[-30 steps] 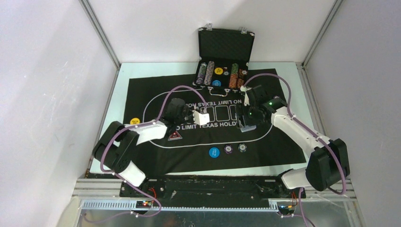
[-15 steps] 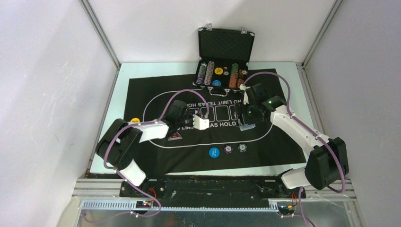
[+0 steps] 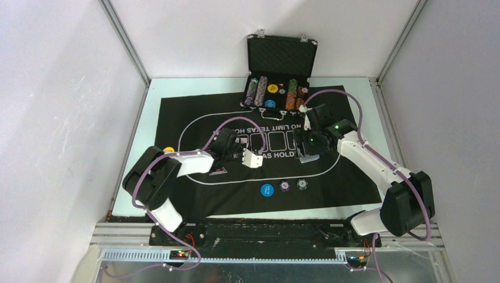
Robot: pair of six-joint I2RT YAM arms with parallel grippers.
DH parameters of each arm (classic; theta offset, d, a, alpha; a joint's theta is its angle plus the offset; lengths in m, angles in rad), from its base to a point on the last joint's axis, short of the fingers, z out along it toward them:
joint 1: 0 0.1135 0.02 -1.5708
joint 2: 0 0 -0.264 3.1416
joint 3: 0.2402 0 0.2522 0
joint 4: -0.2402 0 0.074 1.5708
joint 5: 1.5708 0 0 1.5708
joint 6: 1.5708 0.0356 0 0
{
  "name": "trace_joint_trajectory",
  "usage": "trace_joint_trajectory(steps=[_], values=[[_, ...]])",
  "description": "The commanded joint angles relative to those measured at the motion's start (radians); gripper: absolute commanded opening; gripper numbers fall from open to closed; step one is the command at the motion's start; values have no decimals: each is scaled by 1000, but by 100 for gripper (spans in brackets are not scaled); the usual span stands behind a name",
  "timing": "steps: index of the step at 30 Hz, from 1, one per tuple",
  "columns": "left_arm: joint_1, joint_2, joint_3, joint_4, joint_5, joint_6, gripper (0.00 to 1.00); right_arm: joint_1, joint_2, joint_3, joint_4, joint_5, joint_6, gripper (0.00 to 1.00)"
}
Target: Distribute texas hold em gaming equipment
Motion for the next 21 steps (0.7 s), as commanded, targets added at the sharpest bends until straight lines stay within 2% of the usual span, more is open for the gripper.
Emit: trace_joint_trajectory(steps=[1, 13, 15, 16, 18, 21], values=[[-3, 4, 53, -3, -10, -9, 36, -3, -13, 52, -6, 23, 9, 0], [-4, -28, 100, -114, 1, -82, 66, 3, -18, 52, -21, 28, 10, 0], [-3, -36, 106, -130, 0, -95, 76, 3, -21, 52, -21, 31, 10, 0], [-4, -40, 116, -135, -1, -105, 87, 3, -20, 53, -22, 32, 12, 0], [-4, -52, 141, -171, 6, -137, 98, 2, -20, 53, -23, 31, 12, 0], [-4, -80, 174, -255, 46, -179, 99, 5, -17, 52, -19, 25, 12, 0]])
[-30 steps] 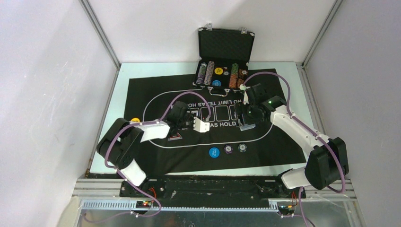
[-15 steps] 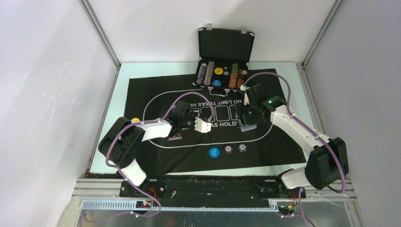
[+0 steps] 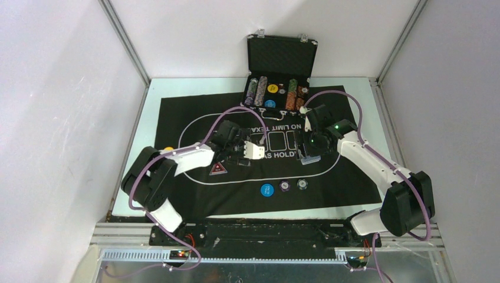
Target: Distribute texas hold em gaming equipment
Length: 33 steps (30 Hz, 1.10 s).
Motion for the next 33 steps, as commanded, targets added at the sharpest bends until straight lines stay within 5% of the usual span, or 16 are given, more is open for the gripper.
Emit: trace_joint_trajectory(steps=[1, 9, 13, 21, 28, 33], values=[[-4, -80, 74, -100, 61, -83, 100, 5, -16, 52, 16, 4, 10, 0], [27, -189, 83, -23, 124, -253, 100, 24, -20, 51, 26, 4, 1, 0], [116, -252, 158, 26, 187, -531, 100, 34, -26, 45, 29, 7, -5, 0], [302, -196, 498, -23, 359, -1211, 100, 99, -34, -10, 80, -5, -62, 0], [318, -35, 886, -198, 501, -1465, 100, 167, -23, -32, 114, -57, -115, 0], [318, -138, 527, 123, 528, -1723, 100, 202, -29, -60, 151, -99, -172, 0]])
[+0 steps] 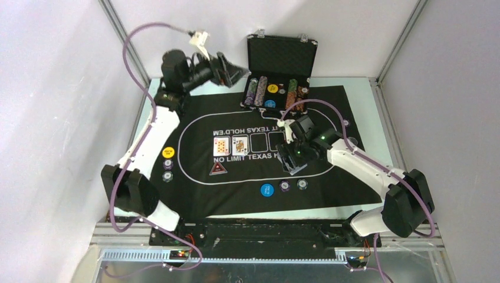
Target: Distribute texas hold em gaming equipment
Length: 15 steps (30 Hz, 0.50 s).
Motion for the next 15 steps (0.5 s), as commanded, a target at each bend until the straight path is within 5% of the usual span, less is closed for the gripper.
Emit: trace_joint_trajectory(steps=[1, 6, 15], values=[[0, -87, -303, 241, 90, -321, 100, 29, -32, -21, 81, -47, -74, 0], [-19, -129, -609, 352, 124, -413, 100, 35, -47, -55, 128, -103, -91, 0], [-179, 7, -795, 494, 219, -562, 100, 38, -46, -82, 158, -139, -98, 0]])
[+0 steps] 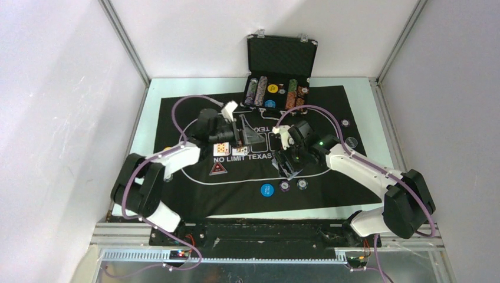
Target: Distribute texas hold em gaming equipment
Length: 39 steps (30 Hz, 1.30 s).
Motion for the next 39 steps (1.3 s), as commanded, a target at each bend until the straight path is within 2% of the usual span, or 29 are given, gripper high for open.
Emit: trace_joint_trajectory(steps=[1, 10, 16, 30, 39], values=[[-78, 79, -17, 200, 107, -128, 100, 5, -35, 2, 58, -33, -17, 0], [-167, 184, 21, 161, 89, -125, 100, 17, -51, 2, 58, -32, -20, 0], [-222, 248, 48, 220, 109, -167, 100, 27, -49, 3, 58, -30, -22, 0], [-280, 265, 35, 174, 82, -134, 100, 33, -76, 2, 63, -22, -19, 0], [-276, 228, 71, -54, -17, 14, 95, 38, -99, -4, 62, -13, -15, 0]])
